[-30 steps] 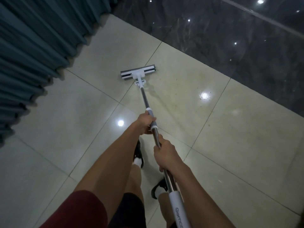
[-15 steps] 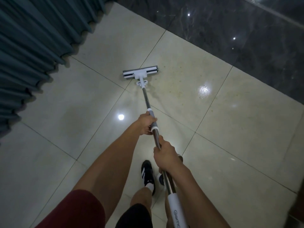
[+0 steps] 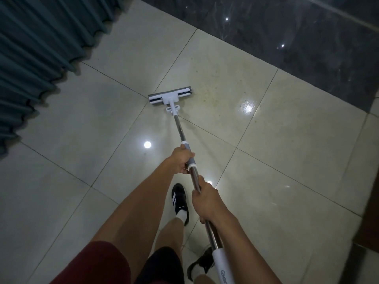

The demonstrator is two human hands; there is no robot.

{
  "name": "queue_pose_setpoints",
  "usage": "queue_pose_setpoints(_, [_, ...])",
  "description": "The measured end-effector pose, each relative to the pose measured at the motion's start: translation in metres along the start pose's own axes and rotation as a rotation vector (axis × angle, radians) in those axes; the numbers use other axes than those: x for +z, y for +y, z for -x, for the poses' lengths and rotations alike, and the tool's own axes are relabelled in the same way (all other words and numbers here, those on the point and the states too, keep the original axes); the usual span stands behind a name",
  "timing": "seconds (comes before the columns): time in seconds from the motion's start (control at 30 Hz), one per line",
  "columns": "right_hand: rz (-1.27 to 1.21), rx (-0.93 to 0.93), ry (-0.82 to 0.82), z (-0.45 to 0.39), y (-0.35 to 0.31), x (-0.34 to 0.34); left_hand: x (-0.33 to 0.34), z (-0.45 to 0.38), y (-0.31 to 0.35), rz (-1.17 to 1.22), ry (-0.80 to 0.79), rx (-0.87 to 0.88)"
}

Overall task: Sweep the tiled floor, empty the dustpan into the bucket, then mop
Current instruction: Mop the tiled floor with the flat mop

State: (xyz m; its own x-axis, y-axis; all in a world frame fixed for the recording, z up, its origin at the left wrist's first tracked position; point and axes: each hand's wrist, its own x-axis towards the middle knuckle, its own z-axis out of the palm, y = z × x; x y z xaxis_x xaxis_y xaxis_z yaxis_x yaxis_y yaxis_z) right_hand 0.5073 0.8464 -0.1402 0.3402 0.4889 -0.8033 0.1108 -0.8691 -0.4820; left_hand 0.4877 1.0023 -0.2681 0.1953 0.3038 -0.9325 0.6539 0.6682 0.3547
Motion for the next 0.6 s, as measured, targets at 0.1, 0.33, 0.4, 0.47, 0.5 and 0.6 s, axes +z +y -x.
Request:
queue_pose_setpoints(0.1, [-0.008,0.009,-0.011,0.031,0.045,0.006,0.031,0.016,-0.043,-0.015,0.021,-0.002])
queue_pose_setpoints(0.33, [-0.010,-0.067,0.070,0.098,0.130,0.006,0.099,0.055,-0.123,0.024,0.103,0.178])
queue_pose_setpoints(0.4, [-0.009,-0.062,0.079,0.113,0.148,0.007,0.114,0.067,-0.140,0.015,0.116,0.198])
queue_pose_setpoints(0.47, [-0.013,-0.052,0.079,0.129,0.164,0.008,0.128,0.075,-0.157,0.025,0.098,0.205])
queue_pose_setpoints(0.5, [-0.015,-0.048,0.082,0.136,0.173,0.009,0.135,0.079,-0.165,0.028,0.086,0.204])
queue_pose_setpoints(0.6, [-0.027,-0.025,0.089,0.151,0.195,0.008,0.154,0.087,-0.183,0.021,0.059,0.192])
